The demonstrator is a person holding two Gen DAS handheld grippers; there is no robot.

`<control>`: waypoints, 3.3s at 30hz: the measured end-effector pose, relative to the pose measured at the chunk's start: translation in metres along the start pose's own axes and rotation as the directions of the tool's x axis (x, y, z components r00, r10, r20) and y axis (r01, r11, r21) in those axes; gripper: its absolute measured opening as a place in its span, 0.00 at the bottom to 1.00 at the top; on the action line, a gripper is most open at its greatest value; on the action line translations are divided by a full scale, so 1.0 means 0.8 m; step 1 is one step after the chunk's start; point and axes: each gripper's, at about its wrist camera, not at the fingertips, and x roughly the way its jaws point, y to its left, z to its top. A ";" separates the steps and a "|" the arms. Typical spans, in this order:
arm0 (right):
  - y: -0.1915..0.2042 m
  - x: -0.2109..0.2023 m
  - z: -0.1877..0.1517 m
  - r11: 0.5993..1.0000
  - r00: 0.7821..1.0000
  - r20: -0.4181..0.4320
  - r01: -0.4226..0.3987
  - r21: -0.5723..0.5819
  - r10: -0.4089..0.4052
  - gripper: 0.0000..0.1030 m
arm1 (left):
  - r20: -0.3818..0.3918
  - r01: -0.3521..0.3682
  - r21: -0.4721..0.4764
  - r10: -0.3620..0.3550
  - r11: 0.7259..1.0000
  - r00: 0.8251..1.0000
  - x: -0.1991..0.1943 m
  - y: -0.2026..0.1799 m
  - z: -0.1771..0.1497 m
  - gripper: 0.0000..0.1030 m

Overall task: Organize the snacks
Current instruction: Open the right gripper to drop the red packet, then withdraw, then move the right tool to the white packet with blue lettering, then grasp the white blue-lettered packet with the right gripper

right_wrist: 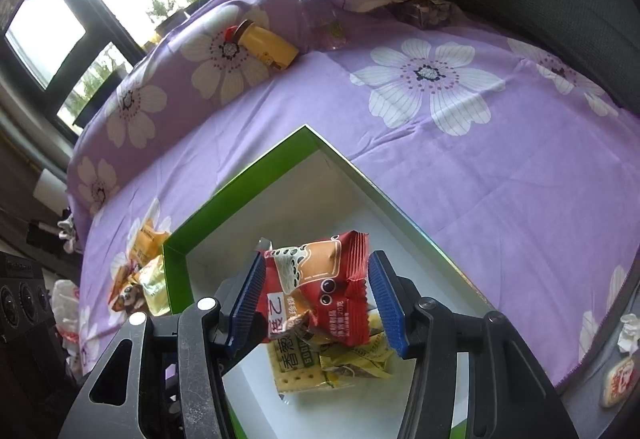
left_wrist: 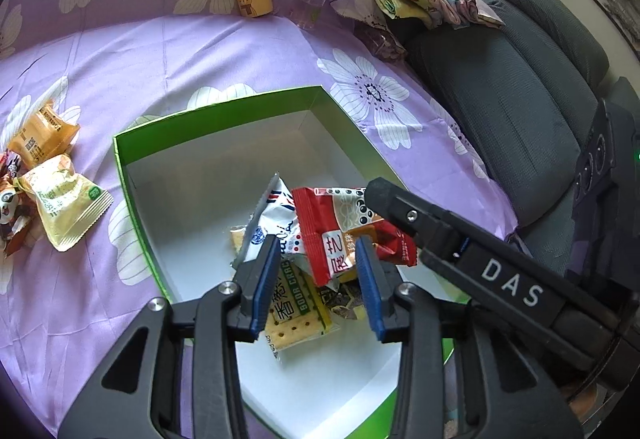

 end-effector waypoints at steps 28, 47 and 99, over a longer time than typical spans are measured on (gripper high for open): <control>0.132 -0.006 -0.037 0.983 0.986 0.103 -0.116 -0.143 0.132 0.79 | 0.223 0.091 -0.449 0.012 0.889 0.975 -0.212 0.263 -0.026 0.90; 0.271 0.081 -0.045 0.916 0.943 -0.173 -0.320 -0.241 0.283 0.79 | 0.164 -0.142 -0.551 0.273 0.822 0.948 -0.207 0.369 -0.018 0.89; 0.371 0.181 -0.048 0.834 0.845 -0.456 -0.449 -0.320 0.279 0.50 | 0.178 -0.076 -0.382 0.154 0.921 0.972 -0.158 0.310 -0.002 0.41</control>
